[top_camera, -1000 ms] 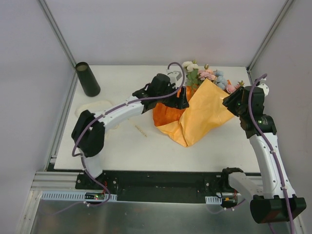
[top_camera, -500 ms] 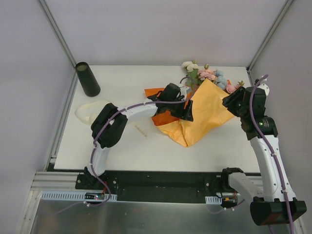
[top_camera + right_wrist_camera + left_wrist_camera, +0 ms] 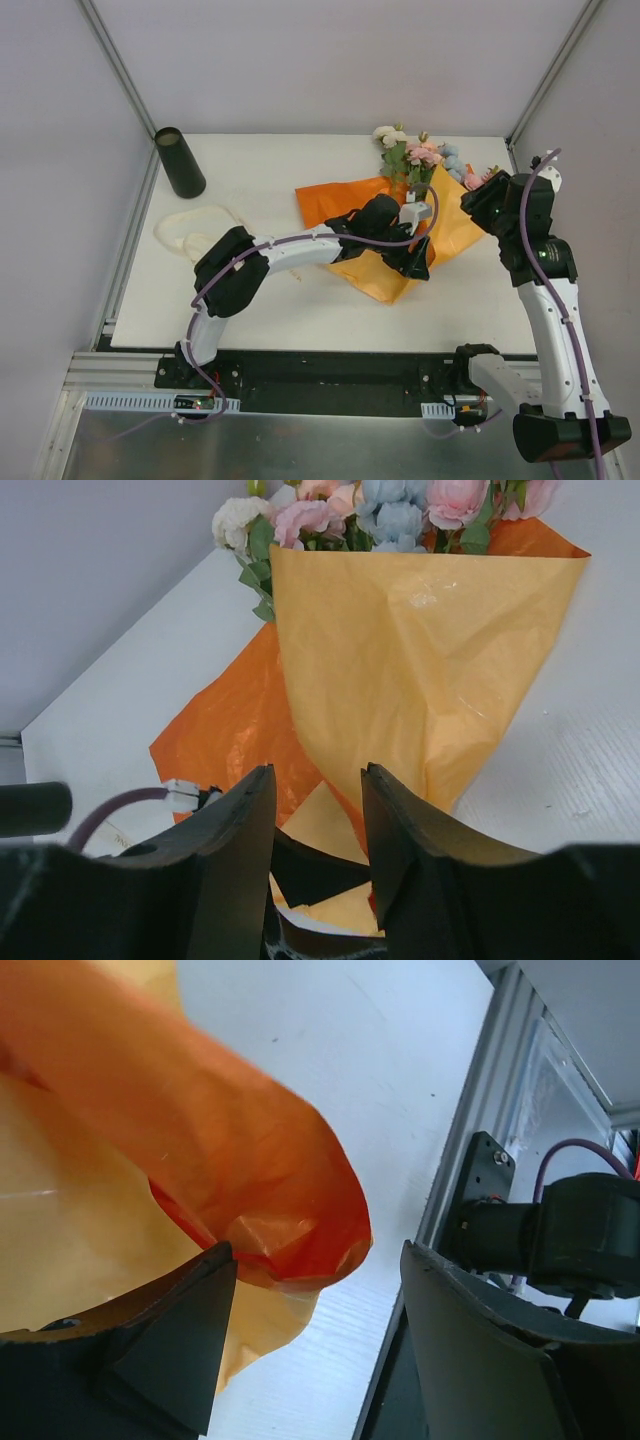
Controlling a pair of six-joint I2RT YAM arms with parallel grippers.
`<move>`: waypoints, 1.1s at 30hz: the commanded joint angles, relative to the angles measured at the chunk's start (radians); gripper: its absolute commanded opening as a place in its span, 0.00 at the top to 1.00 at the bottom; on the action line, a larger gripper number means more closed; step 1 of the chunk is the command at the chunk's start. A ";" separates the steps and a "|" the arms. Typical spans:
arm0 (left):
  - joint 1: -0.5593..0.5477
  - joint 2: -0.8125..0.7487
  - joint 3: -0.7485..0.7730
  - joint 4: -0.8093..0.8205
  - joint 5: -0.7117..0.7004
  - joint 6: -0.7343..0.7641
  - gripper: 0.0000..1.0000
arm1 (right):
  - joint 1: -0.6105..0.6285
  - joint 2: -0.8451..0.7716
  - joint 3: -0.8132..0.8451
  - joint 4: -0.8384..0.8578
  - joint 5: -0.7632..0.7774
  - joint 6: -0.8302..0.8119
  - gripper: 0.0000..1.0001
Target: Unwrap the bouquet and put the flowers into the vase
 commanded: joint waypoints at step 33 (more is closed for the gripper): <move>-0.139 -0.306 -0.354 0.226 -0.218 0.128 0.29 | -0.078 0.442 -0.144 0.084 0.060 0.167 0.55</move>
